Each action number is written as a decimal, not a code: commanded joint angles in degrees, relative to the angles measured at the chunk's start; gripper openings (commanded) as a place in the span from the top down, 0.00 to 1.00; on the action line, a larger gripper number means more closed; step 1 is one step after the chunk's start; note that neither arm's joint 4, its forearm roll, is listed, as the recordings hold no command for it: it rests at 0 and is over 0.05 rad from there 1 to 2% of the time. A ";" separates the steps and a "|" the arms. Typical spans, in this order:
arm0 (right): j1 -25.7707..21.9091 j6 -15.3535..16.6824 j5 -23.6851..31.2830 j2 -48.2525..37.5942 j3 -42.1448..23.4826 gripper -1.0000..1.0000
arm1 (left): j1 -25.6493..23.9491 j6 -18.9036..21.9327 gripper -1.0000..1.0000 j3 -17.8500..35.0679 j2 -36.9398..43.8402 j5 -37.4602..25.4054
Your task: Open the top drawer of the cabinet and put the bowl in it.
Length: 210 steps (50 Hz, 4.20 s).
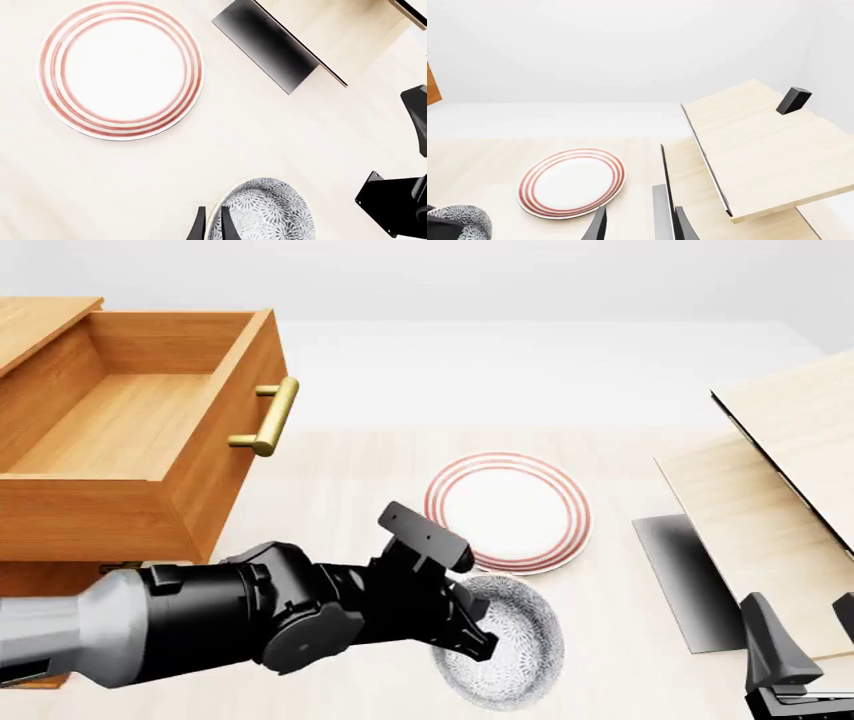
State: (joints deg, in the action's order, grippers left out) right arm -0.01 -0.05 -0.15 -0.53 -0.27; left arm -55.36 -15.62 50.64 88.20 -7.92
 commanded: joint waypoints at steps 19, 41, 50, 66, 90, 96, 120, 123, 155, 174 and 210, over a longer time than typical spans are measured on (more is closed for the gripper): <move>-0.01 0.03 0.00 0.03 0.03 0.00 | 6.71 1.04 1.00 8.92 -3.86 -13.65; 0.00 0.05 0.01 0.04 0.03 0.00 | 7.96 0.82 1.00 18.31 -3.58 -21.05; 0.01 0.00 0.01 0.04 0.03 0.00 | 9.58 2.23 1.00 22.11 -3.65 -23.99; 0.01 0.02 0.01 0.03 0.03 0.00 | 11.00 3.87 1.00 32.01 -2.73 -31.81; -0.01 0.02 0.00 0.04 0.03 0.00 | 14.80 5.60 1.00 39.09 -3.89 -38.36; 0.00 0.01 0.00 0.04 0.03 0.00 | 15.65 6.11 1.00 44.66 -2.39 -41.83; -0.01 0.02 0.00 0.05 0.03 0.00 | 18.92 8.85 1.00 57.86 -0.92 -50.37; 0.00 0.00 0.01 0.04 0.03 0.00 | 19.36 8.96 1.00 58.98 -0.99 -51.12; 0.00 0.00 0.00 0.05 0.03 0.00 | 27.16 9.01 1.00 59.03 -6.56 -54.26; 0.00 0.03 0.01 0.05 0.03 0.00 | 32.18 7.58 1.00 53.02 -11.68 -53.03; -0.01 0.03 0.00 0.07 0.03 0.00 | 42.22 3.91 1.00 47.15 -18.40 -52.51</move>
State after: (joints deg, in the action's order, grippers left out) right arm -0.01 -0.05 -0.15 -0.53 -0.27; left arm -15.60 -11.03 98.33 71.41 -60.33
